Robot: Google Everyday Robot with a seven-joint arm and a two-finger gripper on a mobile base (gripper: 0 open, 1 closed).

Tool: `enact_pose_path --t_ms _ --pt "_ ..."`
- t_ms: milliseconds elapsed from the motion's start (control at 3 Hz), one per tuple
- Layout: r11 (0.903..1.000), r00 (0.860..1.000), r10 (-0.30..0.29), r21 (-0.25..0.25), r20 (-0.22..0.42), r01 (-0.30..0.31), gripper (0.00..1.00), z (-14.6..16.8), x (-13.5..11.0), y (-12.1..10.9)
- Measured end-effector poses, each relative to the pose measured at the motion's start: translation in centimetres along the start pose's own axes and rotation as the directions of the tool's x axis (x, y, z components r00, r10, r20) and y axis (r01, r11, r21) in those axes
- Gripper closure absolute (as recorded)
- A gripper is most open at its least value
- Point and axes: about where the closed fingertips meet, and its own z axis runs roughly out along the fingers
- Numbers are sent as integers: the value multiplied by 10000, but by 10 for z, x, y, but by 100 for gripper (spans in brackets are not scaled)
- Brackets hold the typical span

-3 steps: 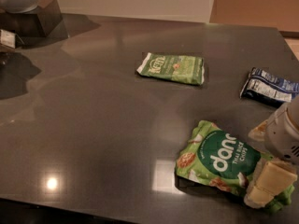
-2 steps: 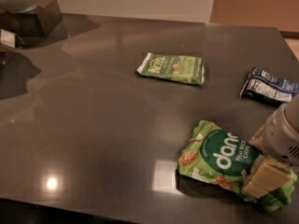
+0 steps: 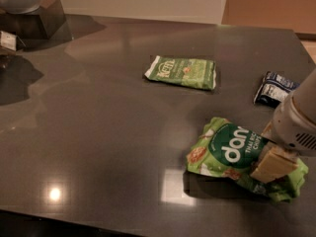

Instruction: Move green rice chip bag near green jalapeno chip bag

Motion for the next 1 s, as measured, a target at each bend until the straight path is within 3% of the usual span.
enact_pose_path --t_ms 333,667,1000 --pt "9990 9998 -12 456 192 3 100 -25 -28 -29" --pt "9971 9984 67 759 560 -110 100 -47 -57 -66" --pt "9956 9954 156 903 941 -241 100 -50 -85 -105"
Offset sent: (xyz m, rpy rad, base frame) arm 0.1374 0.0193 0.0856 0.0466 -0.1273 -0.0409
